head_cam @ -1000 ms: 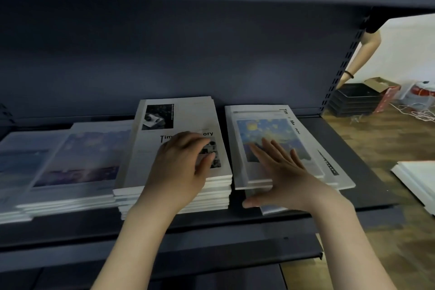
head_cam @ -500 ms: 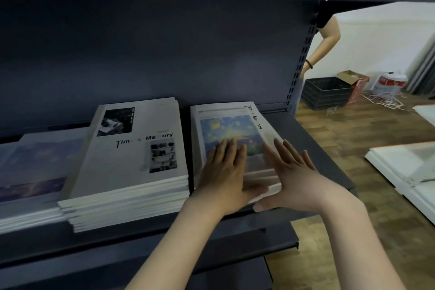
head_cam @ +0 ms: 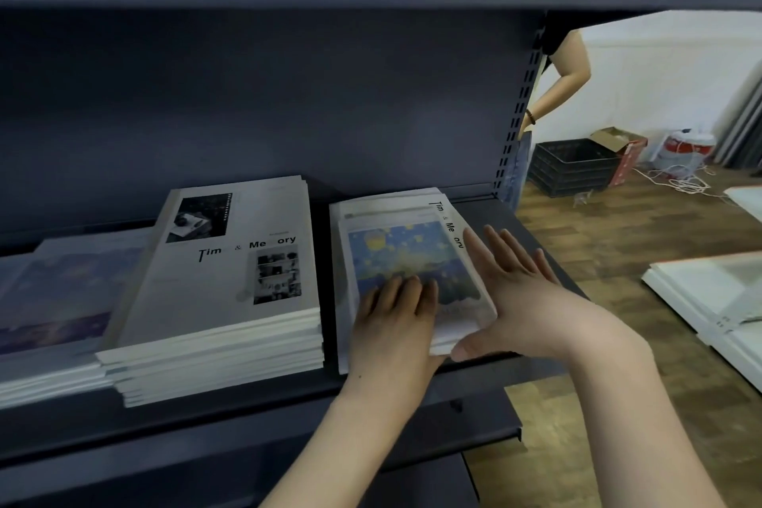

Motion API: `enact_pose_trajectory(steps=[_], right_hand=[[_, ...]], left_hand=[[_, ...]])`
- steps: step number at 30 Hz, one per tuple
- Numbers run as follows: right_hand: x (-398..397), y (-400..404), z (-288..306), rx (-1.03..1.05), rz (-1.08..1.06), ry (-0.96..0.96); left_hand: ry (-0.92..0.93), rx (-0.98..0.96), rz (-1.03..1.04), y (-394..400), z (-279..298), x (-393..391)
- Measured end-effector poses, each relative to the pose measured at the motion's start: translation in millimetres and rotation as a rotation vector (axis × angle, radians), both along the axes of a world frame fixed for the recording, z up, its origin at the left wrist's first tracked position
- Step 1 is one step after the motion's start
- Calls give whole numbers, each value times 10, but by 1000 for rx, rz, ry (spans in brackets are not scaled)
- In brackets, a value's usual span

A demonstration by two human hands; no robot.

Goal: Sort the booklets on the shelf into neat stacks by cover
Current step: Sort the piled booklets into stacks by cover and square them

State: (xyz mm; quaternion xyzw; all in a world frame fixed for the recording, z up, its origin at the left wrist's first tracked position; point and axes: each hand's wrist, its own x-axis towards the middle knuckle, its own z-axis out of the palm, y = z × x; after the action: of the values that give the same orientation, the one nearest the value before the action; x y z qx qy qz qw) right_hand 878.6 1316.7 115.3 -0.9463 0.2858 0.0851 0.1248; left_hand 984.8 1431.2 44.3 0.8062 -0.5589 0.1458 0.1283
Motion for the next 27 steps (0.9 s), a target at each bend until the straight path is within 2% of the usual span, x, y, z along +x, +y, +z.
enact_pose_trajectory(steps=[8,14,21,27], right_hand=[[-9,75,-78,28,30,29],[96,185,-273,-11,91,50],[237,265,-430,-152,86,-109],[269,279,-371,-178,103,-114]], left_hand=[[42,91,-28,28,111,14],[134,304,63,207,185,62],[357,260,109,294,142,209],[438,189,55,304,98,236]])
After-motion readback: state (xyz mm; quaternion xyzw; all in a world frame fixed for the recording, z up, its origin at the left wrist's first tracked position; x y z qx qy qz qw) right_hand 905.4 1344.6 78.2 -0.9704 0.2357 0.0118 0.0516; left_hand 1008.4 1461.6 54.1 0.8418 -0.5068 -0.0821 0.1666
